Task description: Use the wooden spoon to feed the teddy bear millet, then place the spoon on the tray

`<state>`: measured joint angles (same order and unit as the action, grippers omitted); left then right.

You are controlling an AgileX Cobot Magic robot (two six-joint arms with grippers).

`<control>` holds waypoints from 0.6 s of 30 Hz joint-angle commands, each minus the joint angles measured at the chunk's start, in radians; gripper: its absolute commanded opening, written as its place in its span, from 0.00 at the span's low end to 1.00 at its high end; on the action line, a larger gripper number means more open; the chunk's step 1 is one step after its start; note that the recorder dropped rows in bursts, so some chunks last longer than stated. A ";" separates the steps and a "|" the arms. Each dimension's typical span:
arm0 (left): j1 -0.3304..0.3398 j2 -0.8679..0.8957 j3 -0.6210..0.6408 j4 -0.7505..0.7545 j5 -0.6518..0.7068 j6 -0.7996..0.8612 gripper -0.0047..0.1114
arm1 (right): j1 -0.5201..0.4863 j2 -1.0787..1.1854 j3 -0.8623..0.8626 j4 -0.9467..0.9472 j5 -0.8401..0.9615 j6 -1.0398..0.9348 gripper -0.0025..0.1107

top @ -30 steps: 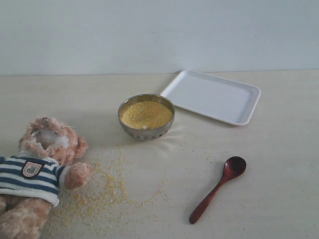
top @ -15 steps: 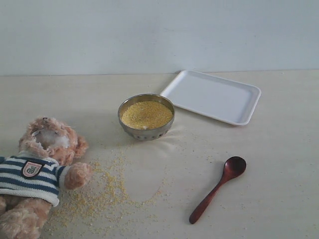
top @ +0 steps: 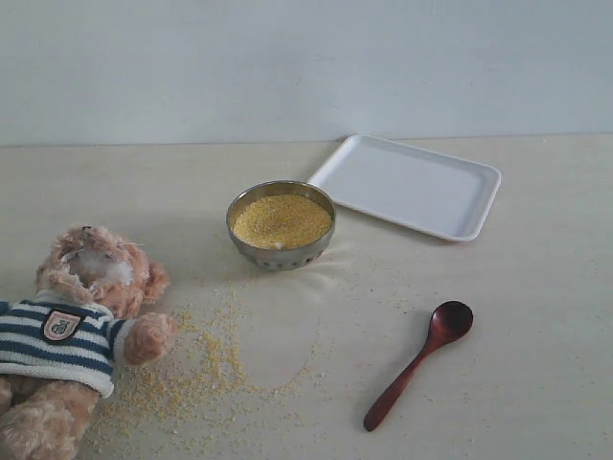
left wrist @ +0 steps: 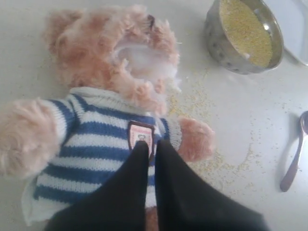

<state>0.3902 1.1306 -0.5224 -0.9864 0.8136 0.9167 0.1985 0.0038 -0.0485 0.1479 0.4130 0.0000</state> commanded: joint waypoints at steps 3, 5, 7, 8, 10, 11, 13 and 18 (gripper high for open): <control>0.008 0.074 -0.008 0.072 -0.023 -0.023 0.08 | 0.002 -0.004 0.004 0.000 -0.002 0.000 0.02; 0.008 0.088 -0.002 0.086 -0.028 -0.033 0.08 | 0.002 -0.004 0.004 0.000 -0.002 0.000 0.02; 0.008 0.089 0.006 0.086 -0.045 -0.033 0.08 | 0.002 -0.004 0.004 0.000 -0.002 0.000 0.02; 0.008 0.087 0.009 0.091 -0.056 -0.033 0.08 | 0.002 -0.004 0.004 0.000 -0.002 0.000 0.02; 0.008 0.087 0.009 0.131 -0.075 -0.033 0.09 | 0.002 -0.004 0.004 0.000 -0.002 0.000 0.02; 0.008 0.087 0.009 0.146 -0.085 -0.043 0.11 | 0.002 -0.004 0.004 0.000 -0.002 0.000 0.02; 0.008 0.087 0.009 0.148 -0.088 -0.056 0.18 | 0.002 -0.004 0.004 0.000 -0.002 0.000 0.02; 0.008 0.087 0.009 0.153 -0.088 -0.072 0.54 | 0.002 -0.004 0.004 0.000 -0.002 0.000 0.02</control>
<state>0.3967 1.2162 -0.5167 -0.8427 0.7314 0.8644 0.1985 0.0038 -0.0485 0.1479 0.4130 0.0000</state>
